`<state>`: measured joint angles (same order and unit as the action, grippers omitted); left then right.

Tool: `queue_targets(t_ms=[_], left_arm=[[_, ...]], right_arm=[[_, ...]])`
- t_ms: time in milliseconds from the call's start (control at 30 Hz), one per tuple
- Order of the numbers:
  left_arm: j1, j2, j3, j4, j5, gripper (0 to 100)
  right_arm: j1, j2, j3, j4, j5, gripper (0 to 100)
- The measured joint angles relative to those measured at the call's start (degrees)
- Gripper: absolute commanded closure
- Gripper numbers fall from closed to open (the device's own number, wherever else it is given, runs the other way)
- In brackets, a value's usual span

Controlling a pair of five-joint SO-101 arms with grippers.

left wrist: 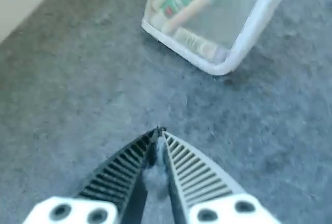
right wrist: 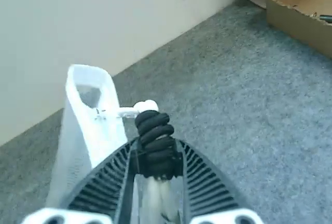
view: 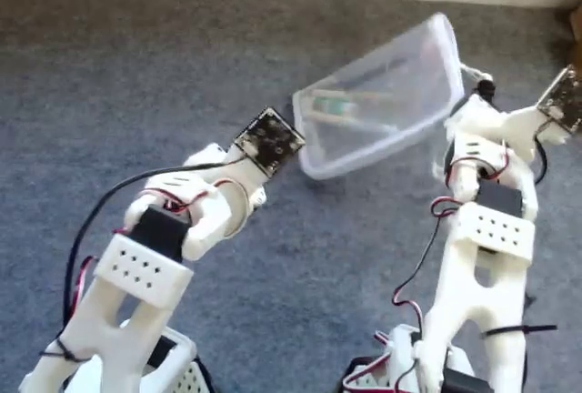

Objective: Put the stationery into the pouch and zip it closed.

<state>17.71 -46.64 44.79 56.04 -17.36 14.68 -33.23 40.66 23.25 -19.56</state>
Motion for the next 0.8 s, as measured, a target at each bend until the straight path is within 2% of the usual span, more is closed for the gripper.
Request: queue_targets(t_ms=[167,333,500,600,800], left_arm=[[-0.1,0.0,0.0,0.0,0.0,99],[-1.1,0.1,0.1,0.0,0.2,98],[-0.8,0.1,0.1,0.0,0.6,83],[-1.1,0.1,0.1,0.0,4.6,74],[-1.1,-6.6,-3.5,4.3,10.9,74]], right_arm=[[-1.0,-5.9,0.1,0.3,1.2,99.3],[-8.7,-16.0,2.6,4.0,8.4,99.3],[-19.8,-27.5,5.5,8.6,19.1,99.3],[-26.0,-33.0,5.6,11.6,22.7,99.3],[-31.6,-35.4,5.6,15.6,24.4,99.3]])
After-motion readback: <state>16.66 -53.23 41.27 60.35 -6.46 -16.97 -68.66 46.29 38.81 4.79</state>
